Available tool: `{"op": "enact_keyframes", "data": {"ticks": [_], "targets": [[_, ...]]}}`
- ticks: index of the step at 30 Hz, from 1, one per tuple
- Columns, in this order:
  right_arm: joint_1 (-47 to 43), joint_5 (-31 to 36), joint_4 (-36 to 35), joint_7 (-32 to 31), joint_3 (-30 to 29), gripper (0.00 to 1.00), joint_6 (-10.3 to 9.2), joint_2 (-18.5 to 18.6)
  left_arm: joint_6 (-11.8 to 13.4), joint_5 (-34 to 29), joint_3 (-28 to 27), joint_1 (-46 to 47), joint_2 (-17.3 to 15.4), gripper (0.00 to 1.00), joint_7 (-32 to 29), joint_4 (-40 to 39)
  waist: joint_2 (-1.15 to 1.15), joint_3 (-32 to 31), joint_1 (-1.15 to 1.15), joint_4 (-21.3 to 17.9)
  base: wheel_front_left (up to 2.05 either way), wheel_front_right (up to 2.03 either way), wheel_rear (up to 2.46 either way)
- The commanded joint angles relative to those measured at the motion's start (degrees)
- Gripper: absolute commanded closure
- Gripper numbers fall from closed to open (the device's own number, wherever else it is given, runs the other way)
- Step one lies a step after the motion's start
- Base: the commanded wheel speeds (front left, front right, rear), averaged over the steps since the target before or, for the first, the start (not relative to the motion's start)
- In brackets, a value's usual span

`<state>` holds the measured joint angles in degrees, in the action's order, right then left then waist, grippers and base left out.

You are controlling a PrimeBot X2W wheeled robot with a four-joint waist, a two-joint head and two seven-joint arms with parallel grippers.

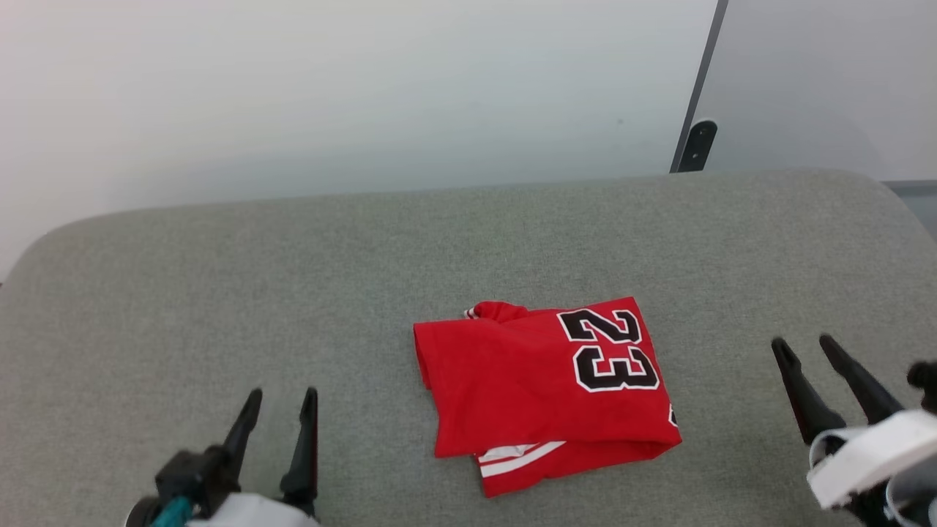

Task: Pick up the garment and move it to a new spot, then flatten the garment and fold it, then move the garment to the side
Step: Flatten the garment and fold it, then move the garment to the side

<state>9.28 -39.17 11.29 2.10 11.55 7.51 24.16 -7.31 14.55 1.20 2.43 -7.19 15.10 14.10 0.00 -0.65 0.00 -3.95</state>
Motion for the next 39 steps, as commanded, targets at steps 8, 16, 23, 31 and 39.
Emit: {"op": "enact_keyframes", "data": {"ticks": [8,16,23,31,39], "targets": [[-9.3,3.52,-6.06,0.04,-5.18,0.0,-0.05,-4.5,3.21,-0.43,-2.4,-9.93,1.14,0.0,0.05,-6.66,0.0,-1.78,0.0,-0.18,0.0,0.0,0.0],[-15.82,6.41,-12.06,-2.74,-10.1,0.0,-0.05,-7.03,5.35,-1.05,-1.82,-17.06,1.81,0.0,-0.64,-13.23,0.0,-1.82,0.0,0.65,0.0,0.0,0.0],[-17.71,8.04,-14.97,-4.92,-12.44,0.0,-0.05,-8.5,5.93,-0.84,-1.01,-17.36,1.97,0.0,-1.92,-15.5,0.0,-1.65,0.0,1.2,0.0,0.0,0.0],[-18.31,9.71,-16.65,-6.28,-12.87,0.0,-0.05,-9.83,6.22,-0.62,-0.55,-17.32,1.52,0.0,-2.54,-16.15,0.0,-1.48,0.0,1.39,0.0,0.0,0.0],[-17.9,9.82,-17.06,-6.97,-12.79,0.0,-0.05,-10.34,6.39,-0.32,0.04,-17.1,1.43,0.0,-2.79,-16.43,0.0,-1.35,0.0,2.0,0.0,0.0,0.0]]}}
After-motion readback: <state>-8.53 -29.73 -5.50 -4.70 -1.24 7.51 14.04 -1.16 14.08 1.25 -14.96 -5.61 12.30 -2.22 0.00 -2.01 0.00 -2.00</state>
